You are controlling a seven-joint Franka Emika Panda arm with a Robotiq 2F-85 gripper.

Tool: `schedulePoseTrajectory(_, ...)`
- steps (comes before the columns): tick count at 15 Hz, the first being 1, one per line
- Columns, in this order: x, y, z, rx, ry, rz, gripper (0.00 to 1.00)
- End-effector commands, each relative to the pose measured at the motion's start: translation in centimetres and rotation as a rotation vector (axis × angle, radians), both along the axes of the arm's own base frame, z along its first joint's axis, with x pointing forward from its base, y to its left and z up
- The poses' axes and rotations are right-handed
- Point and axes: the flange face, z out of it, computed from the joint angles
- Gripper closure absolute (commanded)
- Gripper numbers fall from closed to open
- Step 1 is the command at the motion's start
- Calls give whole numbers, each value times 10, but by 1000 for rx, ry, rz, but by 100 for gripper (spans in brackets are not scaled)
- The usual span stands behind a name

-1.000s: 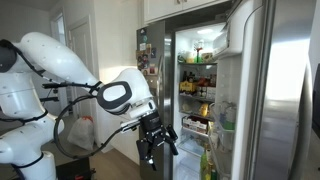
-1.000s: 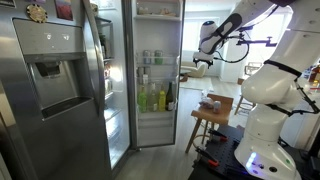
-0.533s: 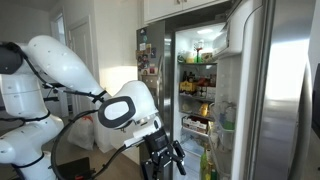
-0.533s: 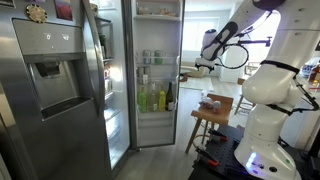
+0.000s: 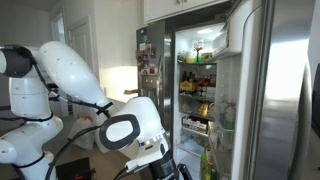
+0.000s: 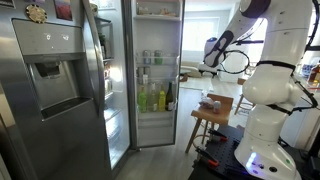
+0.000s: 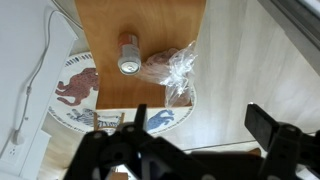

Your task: Pick up the can from the stool and put it in the fridge

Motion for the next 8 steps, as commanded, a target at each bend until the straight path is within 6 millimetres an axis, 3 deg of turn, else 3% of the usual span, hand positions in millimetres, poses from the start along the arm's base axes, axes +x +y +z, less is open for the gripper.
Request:
schedulePoseTrajectory(1,0,-26,-19,-28,12,-5,0)
schedulePoseTrajectory(8,-16,-64,-66,-42,18,-38,0)
